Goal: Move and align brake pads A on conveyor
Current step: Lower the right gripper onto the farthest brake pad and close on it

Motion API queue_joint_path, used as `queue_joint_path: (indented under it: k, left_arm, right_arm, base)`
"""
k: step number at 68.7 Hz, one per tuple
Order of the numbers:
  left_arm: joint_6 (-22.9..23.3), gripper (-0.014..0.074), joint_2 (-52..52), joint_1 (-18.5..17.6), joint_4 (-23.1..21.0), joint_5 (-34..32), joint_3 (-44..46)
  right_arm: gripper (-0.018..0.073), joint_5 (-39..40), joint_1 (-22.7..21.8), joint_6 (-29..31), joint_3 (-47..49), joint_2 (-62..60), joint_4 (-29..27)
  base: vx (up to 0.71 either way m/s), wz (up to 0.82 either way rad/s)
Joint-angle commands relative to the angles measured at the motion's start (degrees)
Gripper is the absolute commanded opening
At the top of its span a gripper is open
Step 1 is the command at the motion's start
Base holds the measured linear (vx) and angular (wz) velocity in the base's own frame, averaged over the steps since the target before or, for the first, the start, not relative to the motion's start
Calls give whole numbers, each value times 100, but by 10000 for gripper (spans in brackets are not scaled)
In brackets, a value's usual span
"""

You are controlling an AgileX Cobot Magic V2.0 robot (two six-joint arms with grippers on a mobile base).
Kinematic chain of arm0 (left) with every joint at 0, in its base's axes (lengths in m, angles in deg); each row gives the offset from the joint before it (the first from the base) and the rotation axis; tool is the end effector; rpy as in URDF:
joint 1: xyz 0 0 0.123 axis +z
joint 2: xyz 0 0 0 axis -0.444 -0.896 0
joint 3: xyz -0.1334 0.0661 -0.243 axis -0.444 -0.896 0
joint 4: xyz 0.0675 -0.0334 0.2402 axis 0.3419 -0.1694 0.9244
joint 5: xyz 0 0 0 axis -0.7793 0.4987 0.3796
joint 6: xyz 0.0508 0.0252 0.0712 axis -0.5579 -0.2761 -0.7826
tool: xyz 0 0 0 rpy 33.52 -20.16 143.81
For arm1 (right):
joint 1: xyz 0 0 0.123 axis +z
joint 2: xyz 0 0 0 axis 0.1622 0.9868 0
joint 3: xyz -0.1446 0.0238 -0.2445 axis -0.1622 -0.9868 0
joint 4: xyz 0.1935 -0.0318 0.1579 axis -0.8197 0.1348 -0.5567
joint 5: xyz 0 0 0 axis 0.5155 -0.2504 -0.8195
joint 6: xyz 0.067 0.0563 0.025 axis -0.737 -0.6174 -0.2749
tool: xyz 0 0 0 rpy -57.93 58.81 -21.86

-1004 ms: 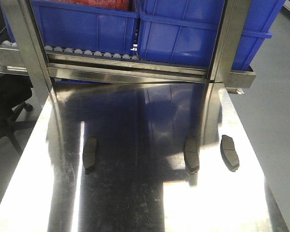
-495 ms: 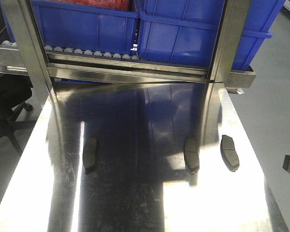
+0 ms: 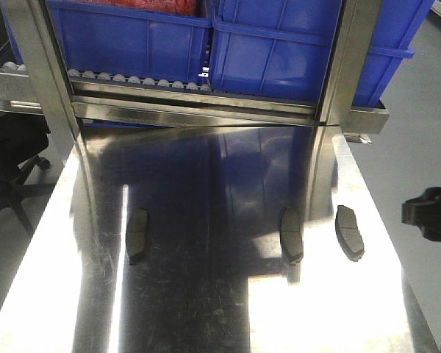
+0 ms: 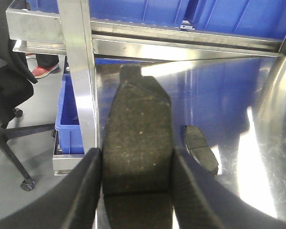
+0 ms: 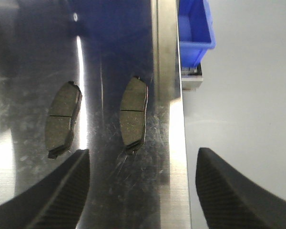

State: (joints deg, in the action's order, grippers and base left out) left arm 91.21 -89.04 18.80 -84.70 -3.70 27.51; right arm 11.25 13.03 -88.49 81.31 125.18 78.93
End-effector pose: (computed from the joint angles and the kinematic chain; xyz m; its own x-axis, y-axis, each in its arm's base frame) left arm 0.0862 -0.0117 0.2847 -0.3522 -0.0519 -0.9345 0.1010 0.9905 -0.0931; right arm 0.1975 0.0144 0.2956 -0.7264 0.0265 -0.6868 -0.0231 0.9978 0.0628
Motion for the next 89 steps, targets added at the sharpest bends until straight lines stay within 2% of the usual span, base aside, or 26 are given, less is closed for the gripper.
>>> queue_joint_path:
  k: [1,23,42,57,89]
  left_arm:
    - [-1,-6,-20,-12,-7,-559,159]
    - [-1,-6,-20,-12,-7,-559,159]
    - [-1,-6,-20,-12,-7,-559,159]
    - [-1,-6,-20,-12,-7,-554,159]
    - [-1,-6,-25,-12,-7,-547,159]
  right_arm:
    - [476,129,1,53,466,426,-14]
    - [475,-952,9,99,1836,2397,-28]
    - [475,-1393,519,112,2716,3611,119]
    - [475,-2021,438,6,3314,4567,123]
    - [475,-2115,394,12,3806,5332,119]
  base:
    - [0,0]
    - [0,0]
    - [0,0]
    - [0,0]
    - [0,0]
